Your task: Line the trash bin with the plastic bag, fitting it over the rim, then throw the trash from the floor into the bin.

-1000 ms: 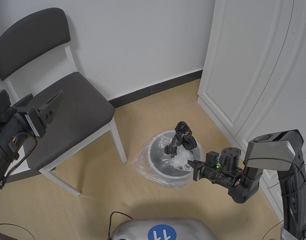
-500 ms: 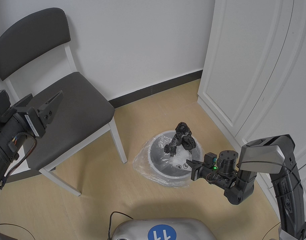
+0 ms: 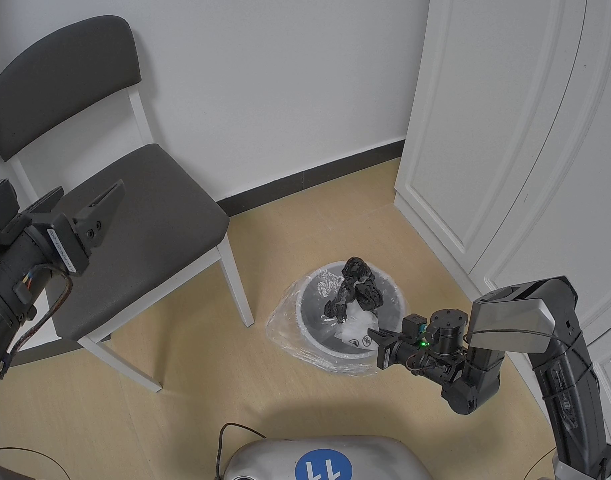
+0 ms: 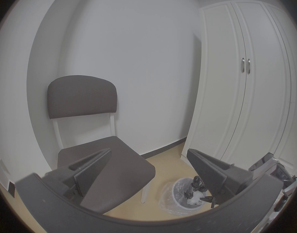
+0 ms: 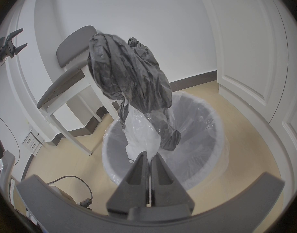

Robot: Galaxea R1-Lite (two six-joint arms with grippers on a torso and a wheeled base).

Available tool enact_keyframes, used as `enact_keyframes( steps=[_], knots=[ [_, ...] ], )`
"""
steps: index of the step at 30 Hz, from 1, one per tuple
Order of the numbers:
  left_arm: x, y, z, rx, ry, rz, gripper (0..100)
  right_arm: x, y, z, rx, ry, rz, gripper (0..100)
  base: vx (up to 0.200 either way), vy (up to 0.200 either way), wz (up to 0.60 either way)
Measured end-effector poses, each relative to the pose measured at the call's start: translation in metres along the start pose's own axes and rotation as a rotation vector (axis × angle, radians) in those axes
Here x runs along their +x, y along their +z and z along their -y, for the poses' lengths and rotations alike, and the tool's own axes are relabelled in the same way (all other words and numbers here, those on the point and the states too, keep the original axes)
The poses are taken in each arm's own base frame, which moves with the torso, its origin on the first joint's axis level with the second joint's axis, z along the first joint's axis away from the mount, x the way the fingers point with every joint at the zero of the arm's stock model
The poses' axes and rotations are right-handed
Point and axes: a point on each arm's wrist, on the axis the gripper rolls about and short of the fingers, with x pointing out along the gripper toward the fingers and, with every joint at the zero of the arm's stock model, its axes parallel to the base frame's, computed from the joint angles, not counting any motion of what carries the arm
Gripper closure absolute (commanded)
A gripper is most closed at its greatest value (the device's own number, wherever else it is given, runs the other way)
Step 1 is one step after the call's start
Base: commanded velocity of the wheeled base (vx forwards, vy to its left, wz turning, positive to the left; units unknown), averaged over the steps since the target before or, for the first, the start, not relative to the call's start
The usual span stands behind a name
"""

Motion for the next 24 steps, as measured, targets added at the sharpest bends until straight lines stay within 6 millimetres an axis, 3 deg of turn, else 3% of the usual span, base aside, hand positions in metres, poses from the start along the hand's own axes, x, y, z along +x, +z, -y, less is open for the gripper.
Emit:
enact_keyframes(
  steps=[9,24],
  knots=[
    [0.0,0.0,0.0,0.0,0.0,0.001,0,0.012,-0.006,0.001,0.023,0.0,0.017,100,0.0,0.0,0.0],
    [-0.001,-0.003,-0.001,0.039,0.001,-0.009,0,0.026,0.005,-0.006,0.079,-0.014,0.088,100,0.0,0.0,0.0]
  ],
)
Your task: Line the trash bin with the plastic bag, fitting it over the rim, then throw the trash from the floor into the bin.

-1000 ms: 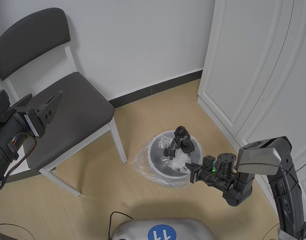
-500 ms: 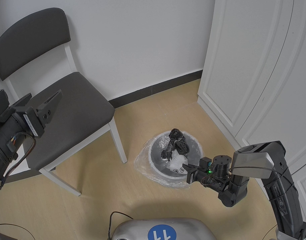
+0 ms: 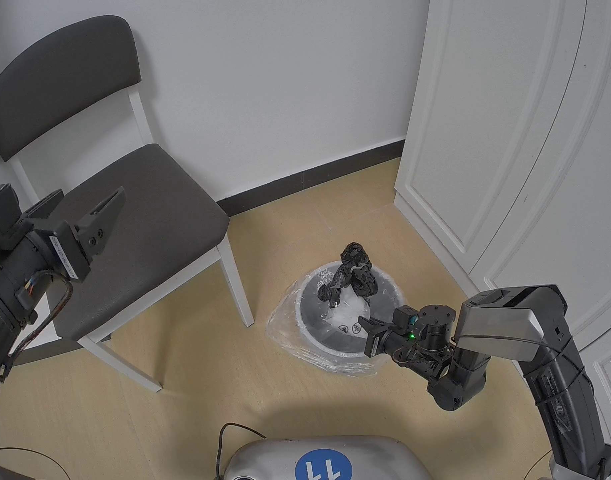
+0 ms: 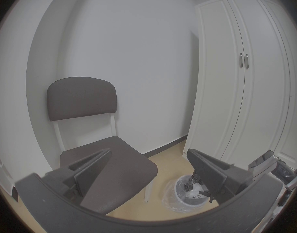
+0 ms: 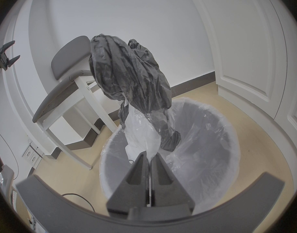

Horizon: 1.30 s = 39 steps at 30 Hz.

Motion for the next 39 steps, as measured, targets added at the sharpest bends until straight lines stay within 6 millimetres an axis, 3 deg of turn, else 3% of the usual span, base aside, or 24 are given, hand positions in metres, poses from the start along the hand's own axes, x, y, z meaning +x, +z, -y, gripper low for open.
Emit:
enact_keyframes(
  steps=[12,13,31,39],
  knots=[
    [0.0,0.0,0.0,-0.001,0.0,0.001,0,0.0,0.001,0.0,0.0,0.0,0.003,100,0.0,0.0,0.0],
    [0.0,0.0,0.0,-0.001,0.0,0.001,0,0.0,0.001,0.0,0.0,-0.001,0.002,0,0.0,0.0,0.0],
    [-0.002,0.002,-0.001,-0.004,0.0,0.009,0,-0.001,0.005,0.001,-0.001,-0.005,0.011,0,0.0,0.0,0.0],
    [-0.002,0.002,-0.001,-0.003,-0.001,0.009,0,-0.007,0.017,0.0,-0.009,-0.008,0.024,0,0.0,0.0,0.0]
  ],
)
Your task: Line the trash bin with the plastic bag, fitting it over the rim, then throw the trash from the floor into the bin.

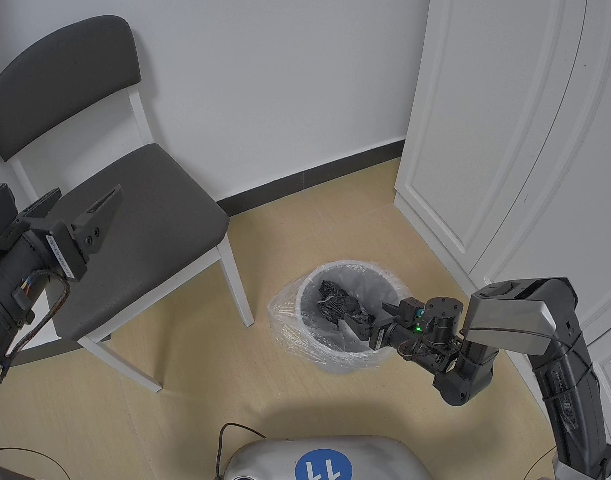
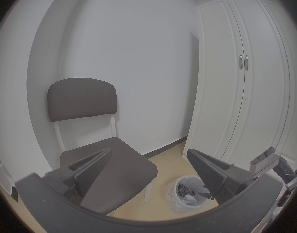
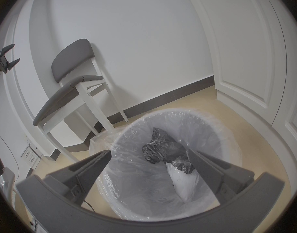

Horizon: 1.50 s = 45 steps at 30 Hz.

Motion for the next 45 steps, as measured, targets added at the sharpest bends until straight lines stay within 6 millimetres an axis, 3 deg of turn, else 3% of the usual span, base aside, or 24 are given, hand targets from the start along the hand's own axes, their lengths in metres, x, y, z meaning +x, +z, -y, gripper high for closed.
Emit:
enact_keyframes(
  steps=[10,20,27,34,45],
  knots=[
    [0.0,-0.004,0.0,0.01,-0.004,-0.013,0,-0.026,0.057,-0.003,-0.062,-0.02,0.058,0,0.0,0.0,0.0],
    [-0.002,-0.015,0.001,0.066,-0.008,-0.059,0,-0.075,0.107,0.004,-0.149,-0.172,-0.188,0,0.0,0.0,0.0],
    [-0.001,-0.029,0.001,0.105,0.005,-0.114,0,-0.104,0.131,0.007,-0.228,-0.31,-0.29,0,0.0,0.0,0.0],
    [-0.005,-0.046,0.001,0.173,0.003,-0.177,0,-0.107,0.138,-0.005,-0.252,-0.299,-0.271,0,0.0,0.0,0.0],
    [-0.002,-0.068,0.02,0.196,-0.098,-0.265,0,-0.107,0.137,-0.007,-0.263,-0.301,-0.276,0,0.0,0.0,0.0]
  ],
)
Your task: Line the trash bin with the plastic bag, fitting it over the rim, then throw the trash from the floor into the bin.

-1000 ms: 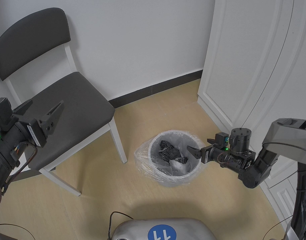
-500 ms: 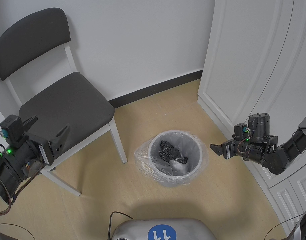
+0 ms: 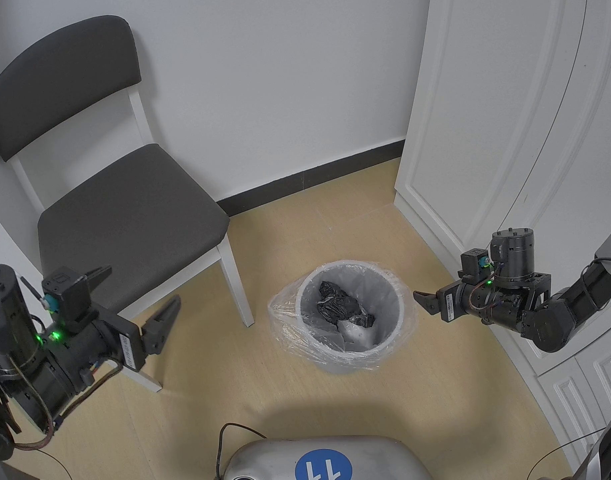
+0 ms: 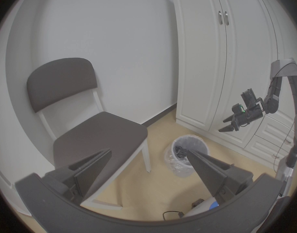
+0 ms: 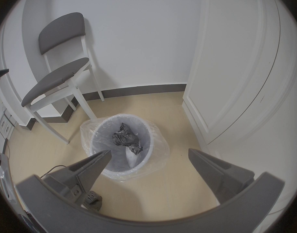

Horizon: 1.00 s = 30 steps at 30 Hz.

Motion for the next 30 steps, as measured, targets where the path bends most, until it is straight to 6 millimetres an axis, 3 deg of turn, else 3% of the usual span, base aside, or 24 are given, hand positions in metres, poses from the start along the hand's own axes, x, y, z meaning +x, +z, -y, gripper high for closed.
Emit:
enact_keyframes(
  steps=[6,12,22,30],
  knots=[
    [0.014,-0.006,0.018,-0.017,0.014,-0.009,0,-0.005,0.005,0.013,0.015,-0.036,0.02,0,0.0,0.0,0.0],
    [0.023,-0.014,0.023,-0.021,0.129,-0.019,0,-0.03,0.021,0.027,0.043,-0.072,0.093,0,0.0,0.0,0.0],
    [0.007,0.008,0.005,-0.034,0.224,0.088,0,-0.099,0.032,0.049,0.215,-0.142,0.218,0,0.0,0.0,0.0],
    [-0.017,0.034,-0.016,-0.115,0.284,0.235,0,-0.171,0.028,0.061,0.295,-0.216,0.37,0,0.0,0.0,0.0]
  ],
)
